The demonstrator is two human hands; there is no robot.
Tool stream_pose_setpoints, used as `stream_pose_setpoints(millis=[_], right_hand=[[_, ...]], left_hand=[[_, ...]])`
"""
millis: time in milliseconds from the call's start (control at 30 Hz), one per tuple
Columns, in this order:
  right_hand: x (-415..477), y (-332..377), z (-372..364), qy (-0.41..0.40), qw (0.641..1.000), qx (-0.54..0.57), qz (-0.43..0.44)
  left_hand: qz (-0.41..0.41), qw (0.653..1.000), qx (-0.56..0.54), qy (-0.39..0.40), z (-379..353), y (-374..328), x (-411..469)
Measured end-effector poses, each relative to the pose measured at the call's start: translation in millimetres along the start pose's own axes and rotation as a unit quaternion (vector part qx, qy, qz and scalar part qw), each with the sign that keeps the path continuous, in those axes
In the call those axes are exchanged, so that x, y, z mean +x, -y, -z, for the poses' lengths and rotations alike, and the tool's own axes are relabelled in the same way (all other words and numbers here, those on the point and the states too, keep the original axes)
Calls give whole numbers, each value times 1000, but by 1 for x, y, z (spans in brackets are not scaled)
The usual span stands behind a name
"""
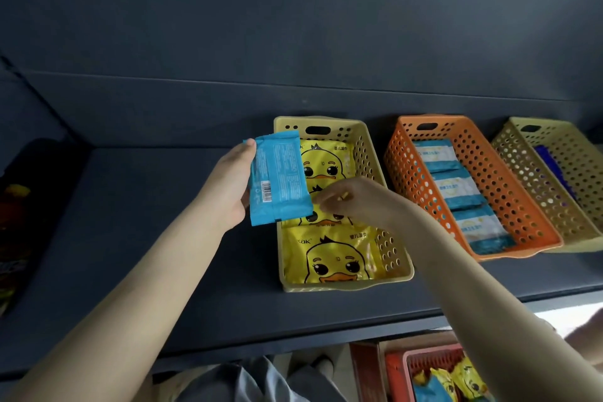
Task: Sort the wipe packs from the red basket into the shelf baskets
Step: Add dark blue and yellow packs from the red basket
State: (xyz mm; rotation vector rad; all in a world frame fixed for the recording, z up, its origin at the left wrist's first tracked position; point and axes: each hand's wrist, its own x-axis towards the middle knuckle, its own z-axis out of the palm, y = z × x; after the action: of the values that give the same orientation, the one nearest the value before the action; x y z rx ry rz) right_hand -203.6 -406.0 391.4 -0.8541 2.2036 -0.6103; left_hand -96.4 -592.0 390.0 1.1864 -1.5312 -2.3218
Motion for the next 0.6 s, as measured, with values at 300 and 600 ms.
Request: stream_pose_setpoints(millis=[300, 600], right_hand=[[15, -15, -31, -69, 997, -21, -4], [14, -19, -26, -88, 996, -12, 19]], left_hand=[[-2, 1000, 18, 3, -1, 1, -1], [-9, 1000, 25, 0, -2, 1, -1]])
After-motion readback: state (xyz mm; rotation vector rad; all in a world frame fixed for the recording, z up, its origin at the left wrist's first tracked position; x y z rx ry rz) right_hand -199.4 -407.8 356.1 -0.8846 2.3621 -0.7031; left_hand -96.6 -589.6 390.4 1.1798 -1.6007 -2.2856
